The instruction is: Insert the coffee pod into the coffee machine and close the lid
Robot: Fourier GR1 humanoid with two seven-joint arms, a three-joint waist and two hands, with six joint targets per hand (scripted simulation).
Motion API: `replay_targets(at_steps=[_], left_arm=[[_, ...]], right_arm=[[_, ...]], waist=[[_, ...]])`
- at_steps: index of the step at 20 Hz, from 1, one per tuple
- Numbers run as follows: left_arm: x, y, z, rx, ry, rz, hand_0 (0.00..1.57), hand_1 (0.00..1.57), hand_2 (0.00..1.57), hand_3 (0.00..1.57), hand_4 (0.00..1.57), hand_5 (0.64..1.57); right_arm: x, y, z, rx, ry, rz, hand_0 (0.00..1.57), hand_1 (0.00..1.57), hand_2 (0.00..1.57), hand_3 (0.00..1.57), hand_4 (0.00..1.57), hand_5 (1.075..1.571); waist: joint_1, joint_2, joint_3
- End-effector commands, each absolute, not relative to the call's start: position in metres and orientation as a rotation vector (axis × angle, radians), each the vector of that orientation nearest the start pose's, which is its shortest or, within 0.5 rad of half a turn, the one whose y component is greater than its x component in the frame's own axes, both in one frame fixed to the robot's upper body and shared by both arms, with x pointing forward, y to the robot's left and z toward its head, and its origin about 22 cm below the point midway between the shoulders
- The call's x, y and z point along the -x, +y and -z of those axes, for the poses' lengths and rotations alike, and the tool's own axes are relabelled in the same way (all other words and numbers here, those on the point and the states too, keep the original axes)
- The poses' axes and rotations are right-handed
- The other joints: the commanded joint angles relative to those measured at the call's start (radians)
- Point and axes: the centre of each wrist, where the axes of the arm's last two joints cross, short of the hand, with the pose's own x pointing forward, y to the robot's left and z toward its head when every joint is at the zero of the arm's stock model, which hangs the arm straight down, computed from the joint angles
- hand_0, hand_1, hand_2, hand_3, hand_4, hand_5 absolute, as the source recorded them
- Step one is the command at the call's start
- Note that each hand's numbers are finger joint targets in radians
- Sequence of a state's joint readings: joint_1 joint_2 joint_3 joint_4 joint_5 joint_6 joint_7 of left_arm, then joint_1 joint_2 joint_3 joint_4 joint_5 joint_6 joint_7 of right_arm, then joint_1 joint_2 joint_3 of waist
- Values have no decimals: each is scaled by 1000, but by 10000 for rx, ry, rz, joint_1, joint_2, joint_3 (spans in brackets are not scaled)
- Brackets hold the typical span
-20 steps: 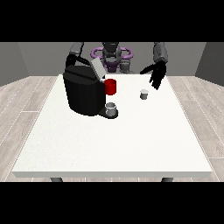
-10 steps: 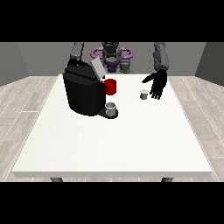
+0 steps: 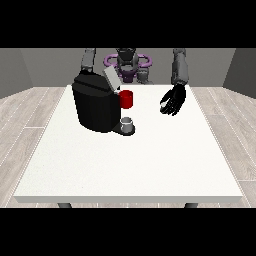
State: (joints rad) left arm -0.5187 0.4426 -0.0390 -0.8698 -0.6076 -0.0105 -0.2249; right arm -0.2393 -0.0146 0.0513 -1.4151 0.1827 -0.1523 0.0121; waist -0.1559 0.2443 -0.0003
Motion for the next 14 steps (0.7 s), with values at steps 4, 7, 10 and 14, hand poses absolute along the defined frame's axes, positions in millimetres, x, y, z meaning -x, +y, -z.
replay_targets(at_steps=[4,7,10,14], left_arm=[[-368,298,-23,-7710,-13565,11722,757,757,950,811,339,1571],[-362,322,-11,-7775,-12237,12469,912,912,1036,891,335,1571],[-369,318,-12,-7844,-11969,12720,748,748,941,809,373,1571],[-365,324,4,-7695,-12018,12610,792,792,979,866,399,1571]], right_arm=[[-310,-206,-6,1579,-16473,-1319,0,0,0,0,0,1571],[-314,-198,-28,1356,-16090,-1556,0,0,0,0,0,1571],[-310,-194,-10,1519,-16224,-1409,0,0,0,0,0,1571],[-305,-191,-14,1322,-15965,-1221,0,0,0,0,0,1571]], waist=[[294,-3,8],[23,-173,1],[29,21,3],[-95,-166,-1]])
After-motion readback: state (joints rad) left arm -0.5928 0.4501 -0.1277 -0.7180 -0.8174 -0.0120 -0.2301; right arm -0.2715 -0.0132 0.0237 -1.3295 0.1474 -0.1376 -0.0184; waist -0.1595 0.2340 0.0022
